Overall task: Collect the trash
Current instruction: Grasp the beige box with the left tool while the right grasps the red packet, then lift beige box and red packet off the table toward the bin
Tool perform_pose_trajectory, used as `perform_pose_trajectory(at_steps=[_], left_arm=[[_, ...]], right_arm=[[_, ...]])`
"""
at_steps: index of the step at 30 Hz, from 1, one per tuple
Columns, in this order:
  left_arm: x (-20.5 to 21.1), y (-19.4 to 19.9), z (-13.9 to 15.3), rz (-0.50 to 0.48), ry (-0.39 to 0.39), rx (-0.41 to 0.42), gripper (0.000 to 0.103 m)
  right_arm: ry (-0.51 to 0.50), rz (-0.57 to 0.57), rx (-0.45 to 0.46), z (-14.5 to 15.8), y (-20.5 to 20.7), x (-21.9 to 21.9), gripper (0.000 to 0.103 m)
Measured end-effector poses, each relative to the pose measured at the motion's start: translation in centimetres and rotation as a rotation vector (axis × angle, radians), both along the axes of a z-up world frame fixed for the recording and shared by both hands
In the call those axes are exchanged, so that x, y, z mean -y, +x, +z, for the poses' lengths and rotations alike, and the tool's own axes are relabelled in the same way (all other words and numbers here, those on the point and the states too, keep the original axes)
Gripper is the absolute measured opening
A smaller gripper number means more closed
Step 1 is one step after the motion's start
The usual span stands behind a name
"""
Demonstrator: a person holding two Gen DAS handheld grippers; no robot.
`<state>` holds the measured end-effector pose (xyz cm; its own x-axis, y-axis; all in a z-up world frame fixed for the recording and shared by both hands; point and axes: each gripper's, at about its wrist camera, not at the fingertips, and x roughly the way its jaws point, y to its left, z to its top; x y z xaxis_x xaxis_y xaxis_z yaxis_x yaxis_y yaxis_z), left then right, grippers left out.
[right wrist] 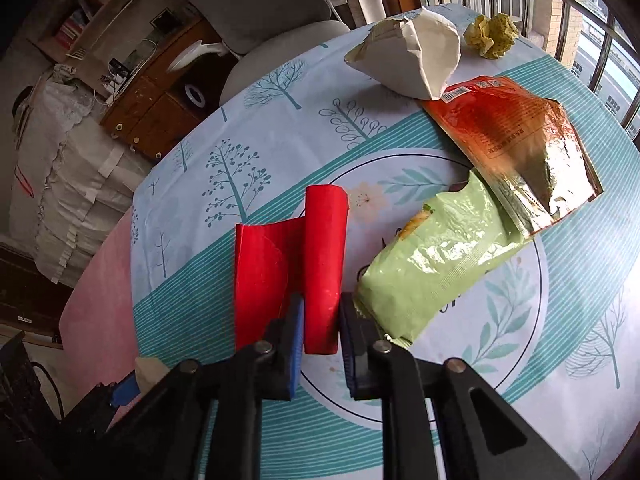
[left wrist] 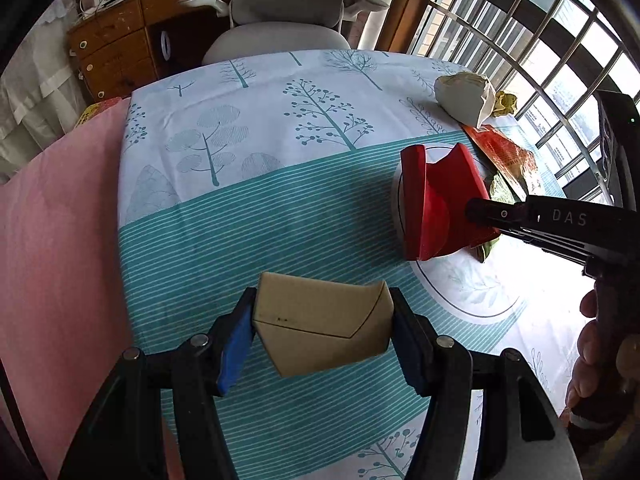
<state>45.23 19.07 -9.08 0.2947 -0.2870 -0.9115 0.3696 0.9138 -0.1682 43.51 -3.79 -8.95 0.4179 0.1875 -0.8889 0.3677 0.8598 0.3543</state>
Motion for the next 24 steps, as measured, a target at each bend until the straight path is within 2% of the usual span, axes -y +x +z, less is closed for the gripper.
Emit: perform_pose_trajectory(at_steps=[6,11,17,24], left_arm=[[1.2,-2.8,1.6,0.010,-0.002,0.011,0.061],[3.5,-6.6,3.8,0.013,0.001,0.039,0.061],[7.6,-13.0,6.2,0.053,0.028,0.099,0.061],[12.7,-21.8,8.9,0.142,0.017,0.155,0.061]], right_arm=[[0.049,0.049,0.031,1.6,-3.8,1.3,0.016],[0.057,0.103,0.062,3.0,-7.9,3.1,0.015],[0.106,0.159,0.107,4.3,-14.4,6.8,0.015],[0.157,0.240,0.129,5.0,-23.1,12.3,0.015]])
